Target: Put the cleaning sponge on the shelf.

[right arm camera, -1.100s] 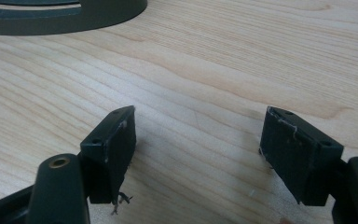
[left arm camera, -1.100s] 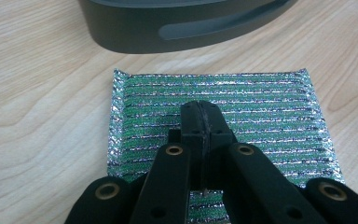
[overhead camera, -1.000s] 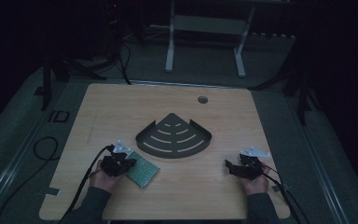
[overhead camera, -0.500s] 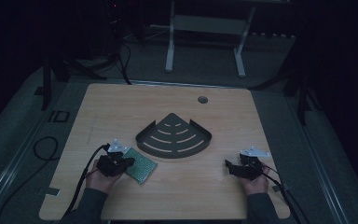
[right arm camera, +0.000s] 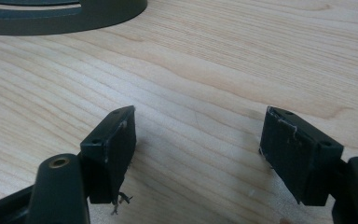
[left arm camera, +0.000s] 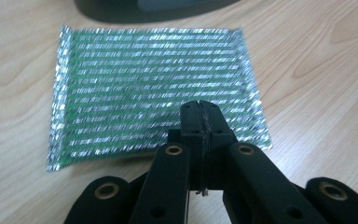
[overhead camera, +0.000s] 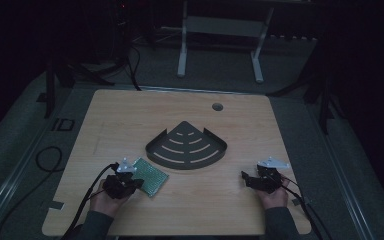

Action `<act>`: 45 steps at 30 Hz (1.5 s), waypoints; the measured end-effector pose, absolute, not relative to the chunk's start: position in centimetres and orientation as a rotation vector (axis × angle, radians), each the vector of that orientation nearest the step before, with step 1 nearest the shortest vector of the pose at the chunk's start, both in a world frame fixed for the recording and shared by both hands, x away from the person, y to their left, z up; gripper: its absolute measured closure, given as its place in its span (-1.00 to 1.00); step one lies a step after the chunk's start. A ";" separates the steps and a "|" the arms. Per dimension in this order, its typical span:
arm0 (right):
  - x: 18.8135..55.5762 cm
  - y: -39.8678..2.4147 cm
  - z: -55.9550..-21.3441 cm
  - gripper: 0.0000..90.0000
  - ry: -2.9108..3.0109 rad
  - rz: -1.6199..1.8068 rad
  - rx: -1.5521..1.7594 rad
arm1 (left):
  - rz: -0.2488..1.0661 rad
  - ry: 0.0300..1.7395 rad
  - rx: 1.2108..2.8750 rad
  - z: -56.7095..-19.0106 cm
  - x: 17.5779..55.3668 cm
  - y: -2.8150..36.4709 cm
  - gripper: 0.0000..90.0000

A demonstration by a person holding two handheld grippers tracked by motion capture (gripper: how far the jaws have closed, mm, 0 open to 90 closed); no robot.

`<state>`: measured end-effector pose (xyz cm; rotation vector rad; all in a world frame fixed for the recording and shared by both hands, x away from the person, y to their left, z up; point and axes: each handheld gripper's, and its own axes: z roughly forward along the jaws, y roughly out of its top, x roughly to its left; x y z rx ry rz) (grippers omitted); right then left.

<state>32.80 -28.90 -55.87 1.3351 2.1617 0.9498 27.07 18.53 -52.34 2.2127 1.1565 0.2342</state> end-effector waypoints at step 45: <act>32.8 -28.9 -55.9 -0.42 2.162 0.951 1.335 | 0.206 1.184 2.147 -52.3 27.9 18.4 1.00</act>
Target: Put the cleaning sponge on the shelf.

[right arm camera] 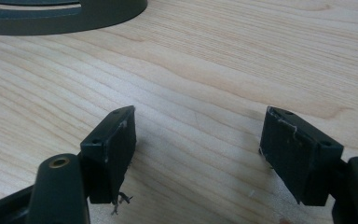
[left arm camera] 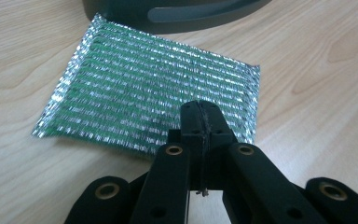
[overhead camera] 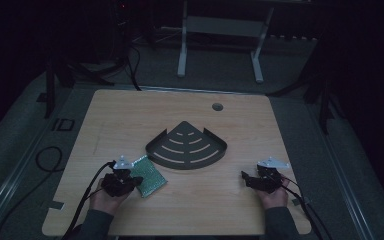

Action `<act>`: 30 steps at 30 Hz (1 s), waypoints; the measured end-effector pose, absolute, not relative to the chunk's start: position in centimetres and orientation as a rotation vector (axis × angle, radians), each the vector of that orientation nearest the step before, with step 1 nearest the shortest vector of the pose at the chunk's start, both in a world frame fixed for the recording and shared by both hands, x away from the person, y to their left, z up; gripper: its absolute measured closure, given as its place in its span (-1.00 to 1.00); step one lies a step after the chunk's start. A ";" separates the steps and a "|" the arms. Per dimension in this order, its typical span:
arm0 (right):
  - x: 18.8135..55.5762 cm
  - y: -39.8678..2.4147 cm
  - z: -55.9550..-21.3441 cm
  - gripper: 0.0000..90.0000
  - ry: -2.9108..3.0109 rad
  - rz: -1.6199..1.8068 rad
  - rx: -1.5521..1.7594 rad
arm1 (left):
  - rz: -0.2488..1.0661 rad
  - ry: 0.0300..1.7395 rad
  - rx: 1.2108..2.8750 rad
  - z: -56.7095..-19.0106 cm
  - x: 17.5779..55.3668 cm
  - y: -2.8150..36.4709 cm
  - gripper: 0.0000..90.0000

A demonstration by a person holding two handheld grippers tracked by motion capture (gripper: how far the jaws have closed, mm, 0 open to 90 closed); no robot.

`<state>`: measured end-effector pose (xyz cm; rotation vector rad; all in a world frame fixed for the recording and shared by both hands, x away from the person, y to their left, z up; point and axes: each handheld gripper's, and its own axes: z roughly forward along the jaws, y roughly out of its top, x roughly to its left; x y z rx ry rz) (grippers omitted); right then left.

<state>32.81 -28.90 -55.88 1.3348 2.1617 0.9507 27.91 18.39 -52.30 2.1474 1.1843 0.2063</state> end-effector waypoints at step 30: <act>32.8 -28.9 -55.9 -0.42 2.162 0.950 1.337 | 0.267 1.304 2.174 -52.2 29.8 22.3 0.94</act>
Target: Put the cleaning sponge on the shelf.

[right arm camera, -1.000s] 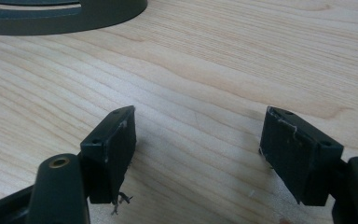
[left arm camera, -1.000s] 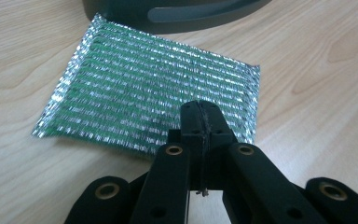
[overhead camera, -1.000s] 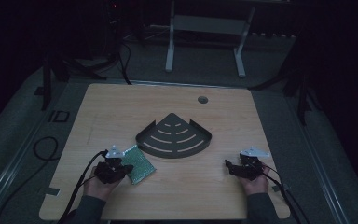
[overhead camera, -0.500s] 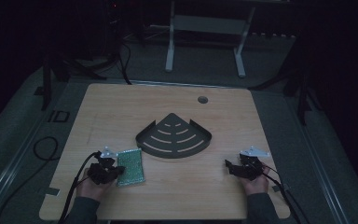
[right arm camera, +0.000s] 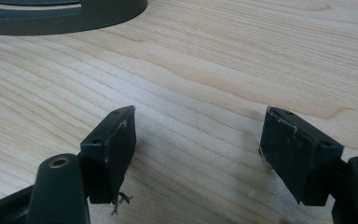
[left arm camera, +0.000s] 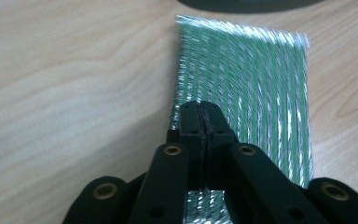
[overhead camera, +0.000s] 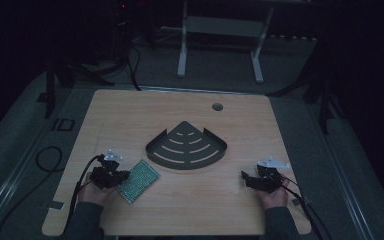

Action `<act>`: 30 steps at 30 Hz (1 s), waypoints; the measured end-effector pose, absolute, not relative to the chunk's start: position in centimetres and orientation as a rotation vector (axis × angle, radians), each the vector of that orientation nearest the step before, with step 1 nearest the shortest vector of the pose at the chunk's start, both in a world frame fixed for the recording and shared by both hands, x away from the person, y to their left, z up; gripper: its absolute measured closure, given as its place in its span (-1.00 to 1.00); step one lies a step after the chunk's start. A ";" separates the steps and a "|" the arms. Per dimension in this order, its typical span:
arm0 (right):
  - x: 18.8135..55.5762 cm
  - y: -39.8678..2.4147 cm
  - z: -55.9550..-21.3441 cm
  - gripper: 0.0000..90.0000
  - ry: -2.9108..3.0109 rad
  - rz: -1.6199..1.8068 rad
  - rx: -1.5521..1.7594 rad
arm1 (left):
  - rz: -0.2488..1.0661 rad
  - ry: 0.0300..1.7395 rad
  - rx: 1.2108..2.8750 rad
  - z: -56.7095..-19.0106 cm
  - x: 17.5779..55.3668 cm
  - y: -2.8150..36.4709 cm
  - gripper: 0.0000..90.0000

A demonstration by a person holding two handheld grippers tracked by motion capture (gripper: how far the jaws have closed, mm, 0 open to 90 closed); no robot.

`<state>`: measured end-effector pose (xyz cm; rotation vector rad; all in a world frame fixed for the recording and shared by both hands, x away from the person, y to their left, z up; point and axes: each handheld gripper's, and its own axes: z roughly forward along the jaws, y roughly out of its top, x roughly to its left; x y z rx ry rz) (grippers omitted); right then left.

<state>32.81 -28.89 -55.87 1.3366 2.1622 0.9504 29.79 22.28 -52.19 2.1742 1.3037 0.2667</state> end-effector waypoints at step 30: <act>32.8 -28.9 -55.9 -0.42 2.162 0.950 1.336 | 0.080 1.103 2.343 -51.2 35.0 22.3 0.56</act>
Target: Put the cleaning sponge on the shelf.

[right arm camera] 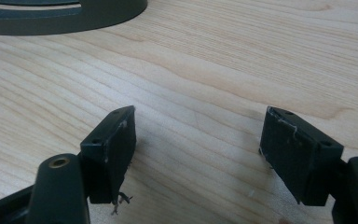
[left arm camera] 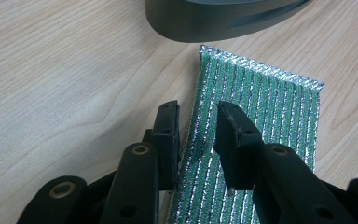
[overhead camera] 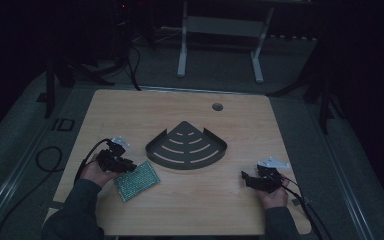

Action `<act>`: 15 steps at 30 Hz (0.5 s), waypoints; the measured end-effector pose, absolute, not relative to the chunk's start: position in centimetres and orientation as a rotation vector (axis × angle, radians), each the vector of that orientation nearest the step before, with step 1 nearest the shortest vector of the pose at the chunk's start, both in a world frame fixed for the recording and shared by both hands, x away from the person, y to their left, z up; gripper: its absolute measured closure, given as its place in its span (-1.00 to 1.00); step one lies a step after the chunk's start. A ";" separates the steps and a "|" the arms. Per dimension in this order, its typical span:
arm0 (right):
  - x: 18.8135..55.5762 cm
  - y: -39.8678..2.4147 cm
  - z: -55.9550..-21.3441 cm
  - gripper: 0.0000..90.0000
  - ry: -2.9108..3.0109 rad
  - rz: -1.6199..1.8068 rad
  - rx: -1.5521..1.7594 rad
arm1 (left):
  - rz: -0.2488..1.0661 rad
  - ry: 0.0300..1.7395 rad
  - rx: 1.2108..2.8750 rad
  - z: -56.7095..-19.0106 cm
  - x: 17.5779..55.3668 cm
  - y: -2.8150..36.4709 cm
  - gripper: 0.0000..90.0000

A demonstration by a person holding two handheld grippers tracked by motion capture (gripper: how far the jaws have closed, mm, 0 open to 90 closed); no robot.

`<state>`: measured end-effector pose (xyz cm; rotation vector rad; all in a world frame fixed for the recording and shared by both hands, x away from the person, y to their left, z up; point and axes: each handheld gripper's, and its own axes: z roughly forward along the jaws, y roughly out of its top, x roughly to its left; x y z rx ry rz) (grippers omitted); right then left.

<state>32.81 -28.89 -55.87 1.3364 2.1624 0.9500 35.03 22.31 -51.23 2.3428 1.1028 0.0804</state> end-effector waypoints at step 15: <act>32.8 -28.9 -55.9 -0.42 2.163 0.951 1.335 | 0.002 0.974 2.467 -50.7 36.4 22.3 0.68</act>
